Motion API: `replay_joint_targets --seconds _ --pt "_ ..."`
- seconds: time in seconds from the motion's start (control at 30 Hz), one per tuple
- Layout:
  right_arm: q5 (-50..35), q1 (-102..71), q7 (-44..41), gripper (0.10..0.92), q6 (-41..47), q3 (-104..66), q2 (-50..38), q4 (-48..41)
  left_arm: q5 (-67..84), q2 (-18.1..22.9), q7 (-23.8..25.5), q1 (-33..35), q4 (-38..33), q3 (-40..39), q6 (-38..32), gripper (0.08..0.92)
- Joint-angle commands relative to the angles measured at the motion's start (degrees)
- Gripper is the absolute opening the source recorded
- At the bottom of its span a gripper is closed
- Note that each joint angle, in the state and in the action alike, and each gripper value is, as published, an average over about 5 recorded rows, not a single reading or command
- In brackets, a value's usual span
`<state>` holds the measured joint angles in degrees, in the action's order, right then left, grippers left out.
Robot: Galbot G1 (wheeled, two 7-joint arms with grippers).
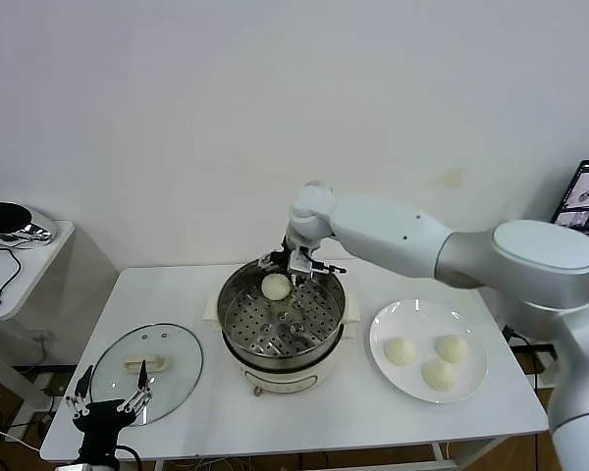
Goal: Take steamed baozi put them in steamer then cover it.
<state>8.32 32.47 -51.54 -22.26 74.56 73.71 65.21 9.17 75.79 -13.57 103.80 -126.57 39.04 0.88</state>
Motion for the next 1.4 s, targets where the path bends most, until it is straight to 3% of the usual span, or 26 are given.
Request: replay_joint_targets --seconds 0.03,0.4,0.53,0.67,0.97,1.4 --pt "-18.4 8.6 -5.2 0.823 15.1 2.9 -6.9 11.3 0.0 -0.1 0.0 0.0 -0.6 0.0 0.1 0.823" --pt "-25.2 17.6 -8.4 0.823 45.3 7.8 -33.2 32.5 0.0 -1.4 0.3 -0.7 -1.8 -0.5 1.7 0.823" --pt "-24.1 16.5 -7.1 0.823 50.7 9.6 -42.7 36.8 -0.1 -1.7 0.4 -1.2 -1.9 -0.9 2.0 0.823" --pt "-21.0 13.5 -7.0 0.823 50.8 10.9 -48.2 38.6 -0.2 -1.8 0.4 -1.7 -1.8 -1.4 2.0 0.823" --pt "-13.3 -7.2 -7.5 0.823 48.0 -0.9 -50.0 34.6 -0.5 -1.7 0.4 -1.6 -1.4 -1.2 2.0 0.823" --pt "-3.5 -28.1 -7.4 0.823 40.7 -17.4 -38.7 19.4 -0.9 -0.6 0.4 -0.7 -1.9 -0.3 1.9 0.823"
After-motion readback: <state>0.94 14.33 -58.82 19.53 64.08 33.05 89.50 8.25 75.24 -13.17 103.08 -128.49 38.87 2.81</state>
